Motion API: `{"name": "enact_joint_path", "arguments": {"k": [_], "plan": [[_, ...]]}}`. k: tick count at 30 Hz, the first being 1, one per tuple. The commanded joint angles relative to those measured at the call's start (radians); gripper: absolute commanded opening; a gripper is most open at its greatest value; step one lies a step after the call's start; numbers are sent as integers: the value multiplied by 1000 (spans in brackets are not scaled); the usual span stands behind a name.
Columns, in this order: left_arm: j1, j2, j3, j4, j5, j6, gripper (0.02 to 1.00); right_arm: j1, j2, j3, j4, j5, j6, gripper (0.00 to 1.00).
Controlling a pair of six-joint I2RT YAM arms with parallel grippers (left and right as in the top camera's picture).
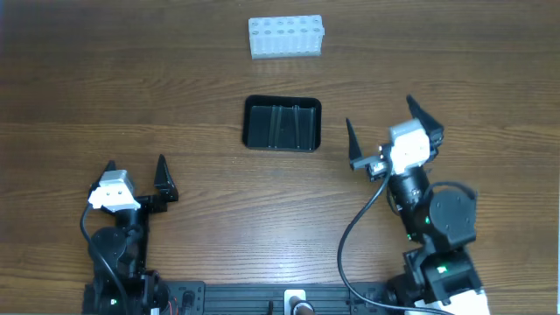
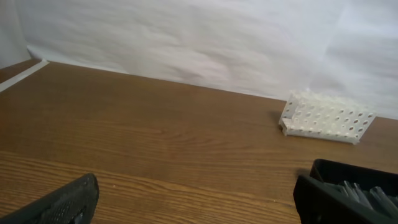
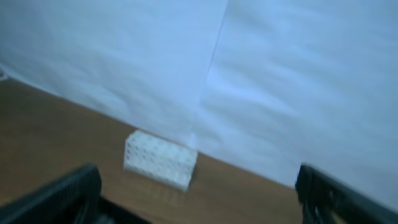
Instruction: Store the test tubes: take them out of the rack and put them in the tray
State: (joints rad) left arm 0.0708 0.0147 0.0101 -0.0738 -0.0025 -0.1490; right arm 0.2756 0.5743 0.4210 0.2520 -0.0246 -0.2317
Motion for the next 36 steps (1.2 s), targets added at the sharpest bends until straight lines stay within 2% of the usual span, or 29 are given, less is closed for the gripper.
{"name": "enact_joint_path", "arguments": {"k": [1,7,14,21,25,31,36], "plan": [[5,-9,-4,-2,13,14,998,-32,-29,-160,146,-12,-9,993],[5,-9,-4,-2,13,14,998,-81,-29,-306,351,-12,-9,991],[5,-9,-4,-2,13,14,998,-203,-82,-418,361,-11,-9,993],[5,-9,-4,-2,13,14,996,-275,-240,-415,95,-12,-9,993],[5,-9,-4,-2,13,14,998,-281,-360,-415,-114,-12,-9,993],[5,-9,-4,-2,13,14,998,-281,-519,-415,-331,-12,-8,993],[5,-9,-4,-2,13,14,996,-282,-570,-415,-328,-10,-9,993]]}}
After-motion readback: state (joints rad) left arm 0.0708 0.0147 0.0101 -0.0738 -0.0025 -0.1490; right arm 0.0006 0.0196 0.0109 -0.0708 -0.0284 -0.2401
